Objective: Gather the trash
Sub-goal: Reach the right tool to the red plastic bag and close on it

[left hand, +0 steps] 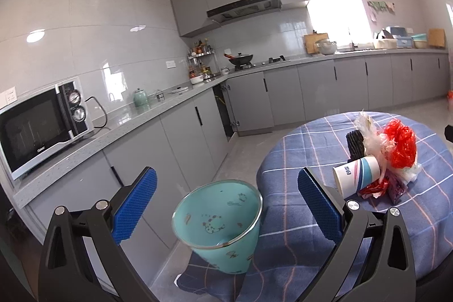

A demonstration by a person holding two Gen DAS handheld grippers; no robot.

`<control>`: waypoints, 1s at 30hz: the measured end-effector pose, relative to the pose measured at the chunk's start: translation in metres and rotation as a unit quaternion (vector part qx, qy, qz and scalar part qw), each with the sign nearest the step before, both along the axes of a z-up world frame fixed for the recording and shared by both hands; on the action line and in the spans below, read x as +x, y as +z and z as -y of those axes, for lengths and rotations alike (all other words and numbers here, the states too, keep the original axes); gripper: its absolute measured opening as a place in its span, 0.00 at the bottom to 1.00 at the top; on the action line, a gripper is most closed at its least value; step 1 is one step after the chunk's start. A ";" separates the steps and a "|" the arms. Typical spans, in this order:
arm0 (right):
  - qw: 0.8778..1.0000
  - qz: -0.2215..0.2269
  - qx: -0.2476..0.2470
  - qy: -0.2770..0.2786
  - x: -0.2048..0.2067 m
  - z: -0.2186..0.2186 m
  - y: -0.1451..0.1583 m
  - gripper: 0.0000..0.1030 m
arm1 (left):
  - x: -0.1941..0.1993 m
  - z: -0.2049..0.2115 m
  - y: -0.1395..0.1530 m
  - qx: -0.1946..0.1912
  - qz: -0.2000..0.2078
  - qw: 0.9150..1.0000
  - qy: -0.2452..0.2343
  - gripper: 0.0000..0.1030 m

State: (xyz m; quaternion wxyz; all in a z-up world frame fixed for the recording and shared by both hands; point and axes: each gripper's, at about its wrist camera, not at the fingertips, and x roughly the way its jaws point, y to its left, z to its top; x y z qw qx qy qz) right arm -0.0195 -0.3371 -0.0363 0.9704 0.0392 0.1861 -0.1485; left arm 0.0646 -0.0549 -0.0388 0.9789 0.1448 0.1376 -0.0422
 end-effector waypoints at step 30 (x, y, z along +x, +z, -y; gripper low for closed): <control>0.998 -0.040 0.044 0.022 0.091 0.040 -0.058 0.75 | 0.106 0.106 -0.067 -0.003 -0.089 0.996 -0.019 0.95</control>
